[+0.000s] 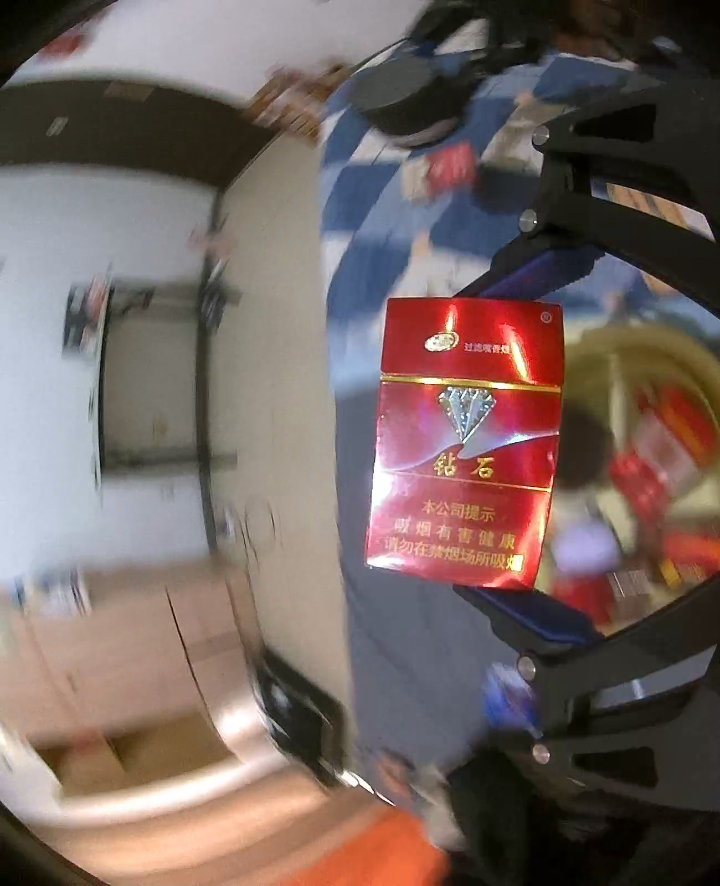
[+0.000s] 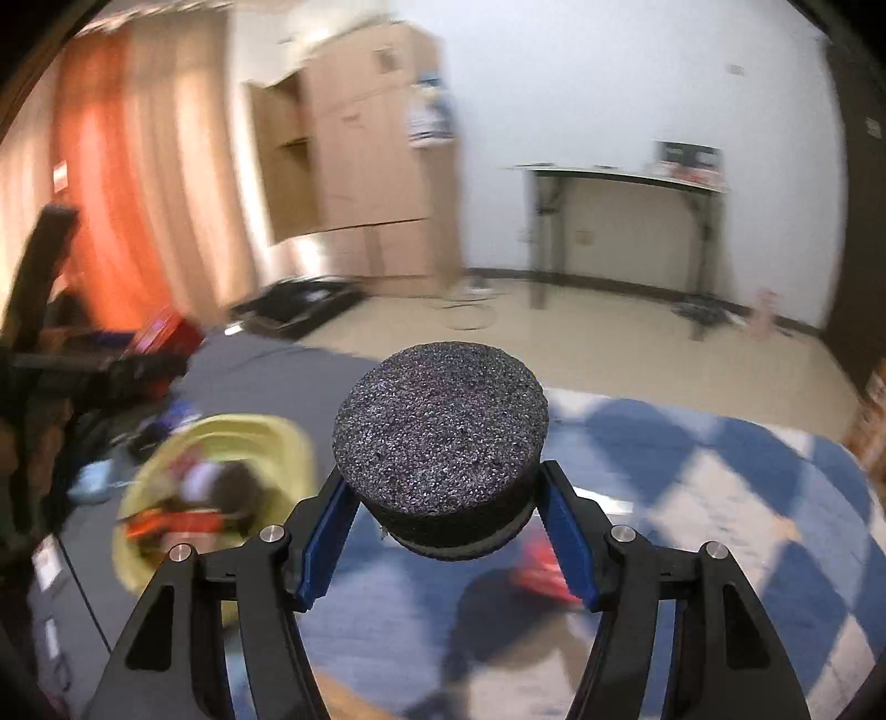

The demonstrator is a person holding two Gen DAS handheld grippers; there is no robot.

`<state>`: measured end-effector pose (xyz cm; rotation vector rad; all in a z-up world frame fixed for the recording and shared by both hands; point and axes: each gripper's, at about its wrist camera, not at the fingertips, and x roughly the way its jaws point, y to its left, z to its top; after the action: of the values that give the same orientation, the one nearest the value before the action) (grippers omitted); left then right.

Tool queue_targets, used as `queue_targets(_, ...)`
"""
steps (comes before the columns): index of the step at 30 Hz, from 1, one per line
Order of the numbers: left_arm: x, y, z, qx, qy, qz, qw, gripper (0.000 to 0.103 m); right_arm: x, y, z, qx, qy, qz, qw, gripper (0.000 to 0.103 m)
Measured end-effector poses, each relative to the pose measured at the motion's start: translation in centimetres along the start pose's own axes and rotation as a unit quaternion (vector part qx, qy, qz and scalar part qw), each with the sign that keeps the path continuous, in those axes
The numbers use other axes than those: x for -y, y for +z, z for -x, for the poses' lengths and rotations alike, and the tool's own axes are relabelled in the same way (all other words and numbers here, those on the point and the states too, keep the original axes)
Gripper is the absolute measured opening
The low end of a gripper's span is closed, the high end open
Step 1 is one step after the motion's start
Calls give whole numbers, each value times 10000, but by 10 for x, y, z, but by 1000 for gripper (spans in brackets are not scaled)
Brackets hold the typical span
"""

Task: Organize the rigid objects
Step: 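Carry the second foam cylinder with the right tool while the left tool carries a red box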

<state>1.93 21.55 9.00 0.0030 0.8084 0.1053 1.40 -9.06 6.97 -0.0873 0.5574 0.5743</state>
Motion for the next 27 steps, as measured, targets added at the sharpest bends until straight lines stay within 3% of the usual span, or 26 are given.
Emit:
queue_targets(4, -65, -33, -1, -134, 351, 647, 9972, 91, -69, -6, -22, -303, 575, 403, 9971, 64)
queue_targets(10, -105, -70, -51, -692, 164, 1370, 9880, 91, -137, -37, -87, -1066, 1023, 821, 9856, 64)
queue_targets(14, -97, -65, -75, -758, -126, 1379, 9875, 91, -144, -48, -118, -1305, 1009, 800, 9830, 64)
queue_targets(18, -86, -61, -107, -1084, -74, 1265, 9860, 91, -145, -50, -145, -1439, 1056, 703, 9814, 64)
queue_targets(21, -81, -65, -126, -1326, -121, 1269, 9829, 91, -169, -52, -156, -1394, 1071, 816, 9810, 65)
queue_targets(24, -78, -65, -127, -1300, -46, 1204, 9842, 92, -176, -58, -155, -1388, 1086, 835, 9808, 65)
queue_targets(27, -83, -61, -116, -1124, -186, 1521, 9818, 95, -179, -59, -151, -1322, 1056, 865, 9818, 69)
